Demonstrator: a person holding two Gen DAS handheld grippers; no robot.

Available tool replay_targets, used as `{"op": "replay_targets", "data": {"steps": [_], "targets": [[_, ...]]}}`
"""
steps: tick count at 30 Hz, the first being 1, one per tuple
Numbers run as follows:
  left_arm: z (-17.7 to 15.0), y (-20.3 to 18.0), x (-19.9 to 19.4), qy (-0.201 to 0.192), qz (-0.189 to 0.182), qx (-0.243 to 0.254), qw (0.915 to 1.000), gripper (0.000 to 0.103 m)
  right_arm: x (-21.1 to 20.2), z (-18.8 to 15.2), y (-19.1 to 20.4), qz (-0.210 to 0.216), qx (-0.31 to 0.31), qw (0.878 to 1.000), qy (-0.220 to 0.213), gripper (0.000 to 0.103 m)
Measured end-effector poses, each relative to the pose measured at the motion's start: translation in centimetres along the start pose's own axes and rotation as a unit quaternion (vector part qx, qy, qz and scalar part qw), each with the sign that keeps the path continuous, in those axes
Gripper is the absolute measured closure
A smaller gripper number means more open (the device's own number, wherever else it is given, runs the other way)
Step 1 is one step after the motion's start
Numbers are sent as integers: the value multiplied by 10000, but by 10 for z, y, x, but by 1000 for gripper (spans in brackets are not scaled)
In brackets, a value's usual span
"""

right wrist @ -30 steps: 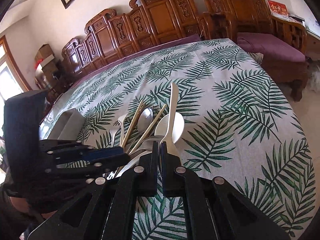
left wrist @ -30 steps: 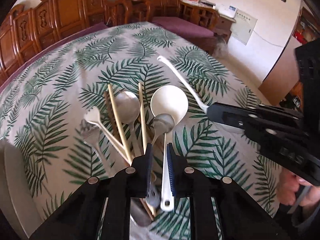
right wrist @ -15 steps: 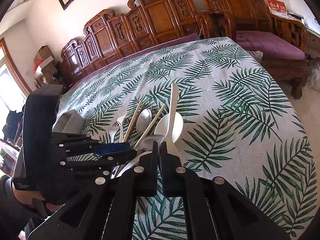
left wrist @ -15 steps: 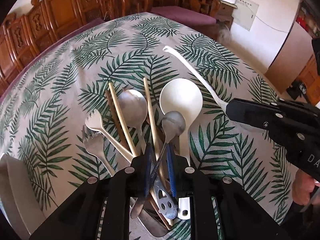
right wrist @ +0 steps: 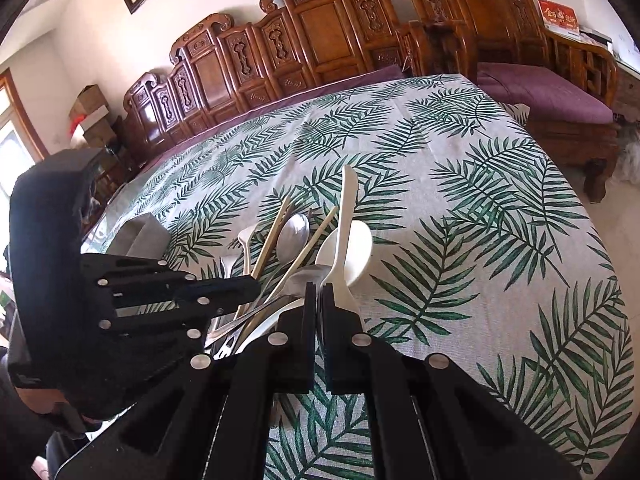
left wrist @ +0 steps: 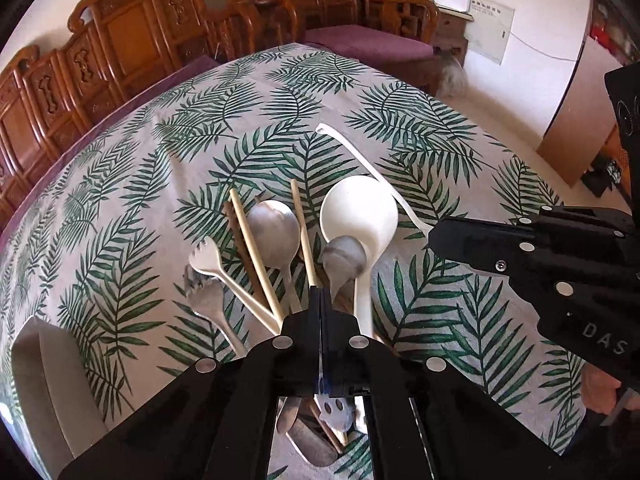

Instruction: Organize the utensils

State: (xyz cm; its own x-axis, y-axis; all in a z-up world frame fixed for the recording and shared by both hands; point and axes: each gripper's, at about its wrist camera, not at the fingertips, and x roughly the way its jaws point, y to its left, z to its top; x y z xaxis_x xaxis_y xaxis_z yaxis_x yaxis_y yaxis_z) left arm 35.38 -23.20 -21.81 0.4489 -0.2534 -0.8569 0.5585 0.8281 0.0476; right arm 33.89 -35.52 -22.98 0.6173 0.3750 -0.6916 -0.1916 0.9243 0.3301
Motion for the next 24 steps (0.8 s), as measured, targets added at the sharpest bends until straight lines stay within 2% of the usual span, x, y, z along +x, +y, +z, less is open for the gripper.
{"op": "replay_targets", "data": {"steps": [4,7,12,14,20,22,24], "targets": [[-1,0,-4,-54,-19,61,10000,103,-1,-1,1,-15,-17,10000,-6,99],[1,-4,2,109,-128,201,9997,103,-2,-1,-2,-32,24,10000,-14,99],[3,-8,18,412,-98,354,9985,97,-1,1,-5,-27,66,10000,-15,99],[4,-8,22,485,-152,381,9980,90,-1,1,-5,-18,65,10000,-14,99],[7,-13,27,516,17,511,9974,90,-1,2,-5,2,88,10000,-24,99],[7,-13,28,538,56,540,9971,97,-1,2,-6,1,83,10000,-22,99],[5,-14,27,521,92,571,9970,97,0,2,-6,-11,85,10000,-11,99]]}}
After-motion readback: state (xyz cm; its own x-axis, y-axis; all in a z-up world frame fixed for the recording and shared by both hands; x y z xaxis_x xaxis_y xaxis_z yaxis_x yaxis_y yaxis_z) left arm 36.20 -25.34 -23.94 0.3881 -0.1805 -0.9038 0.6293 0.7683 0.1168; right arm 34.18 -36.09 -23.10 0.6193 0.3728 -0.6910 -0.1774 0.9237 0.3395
